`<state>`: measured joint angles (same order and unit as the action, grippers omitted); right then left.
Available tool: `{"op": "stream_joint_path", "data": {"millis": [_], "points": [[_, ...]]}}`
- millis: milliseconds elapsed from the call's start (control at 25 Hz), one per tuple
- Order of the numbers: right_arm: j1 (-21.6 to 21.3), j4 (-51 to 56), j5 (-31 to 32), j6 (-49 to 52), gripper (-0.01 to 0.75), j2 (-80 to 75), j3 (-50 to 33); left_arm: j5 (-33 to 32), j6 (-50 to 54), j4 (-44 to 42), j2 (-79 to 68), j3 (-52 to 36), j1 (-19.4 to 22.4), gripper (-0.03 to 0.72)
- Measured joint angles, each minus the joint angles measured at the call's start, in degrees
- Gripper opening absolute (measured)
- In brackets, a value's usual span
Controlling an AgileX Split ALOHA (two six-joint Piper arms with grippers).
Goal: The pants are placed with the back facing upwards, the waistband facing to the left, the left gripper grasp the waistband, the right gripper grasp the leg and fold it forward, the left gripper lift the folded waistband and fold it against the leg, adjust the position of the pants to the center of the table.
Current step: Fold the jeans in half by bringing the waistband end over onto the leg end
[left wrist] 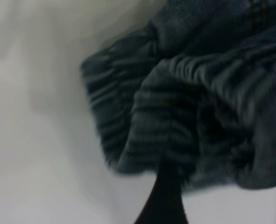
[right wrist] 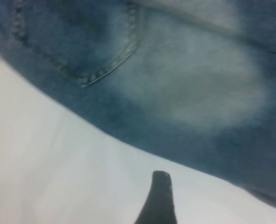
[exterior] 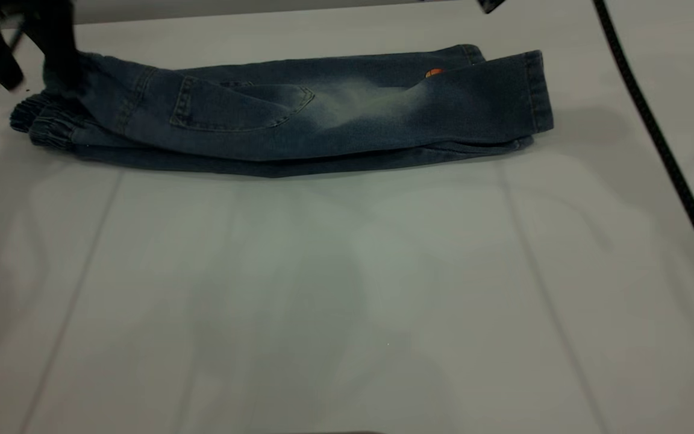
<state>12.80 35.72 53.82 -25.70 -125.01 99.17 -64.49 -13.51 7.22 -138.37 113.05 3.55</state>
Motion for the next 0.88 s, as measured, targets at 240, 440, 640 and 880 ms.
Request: {"op": "stream_joint_path", "data": {"millis": [240, 440, 640, 880], "points": [[4.3, 0.0, 1.1, -0.5, 0.573, 0.0, 0.0, 1.1, -2.4, -1.3, -5.4, 0.1, 0.0, 0.575], [6.9, 0.0, 1.9, -0.8, 0.570, 0.4, 0.0, 1.0, -2.5, -1.6, -7.0, 1.2, -0.1, 0.550], [7.2, -0.2, 3.2, -1.0, 0.570, 2.1, 1.4, 1.3, -2.7, -2.0, -7.2, 1.8, -0.1, 0.206], [7.2, -1.7, 6.9, -0.9, 0.570, 6.3, 5.7, -2.4, -1.4, -12.7, -7.2, 7.7, -0.9, 0.089]]}}
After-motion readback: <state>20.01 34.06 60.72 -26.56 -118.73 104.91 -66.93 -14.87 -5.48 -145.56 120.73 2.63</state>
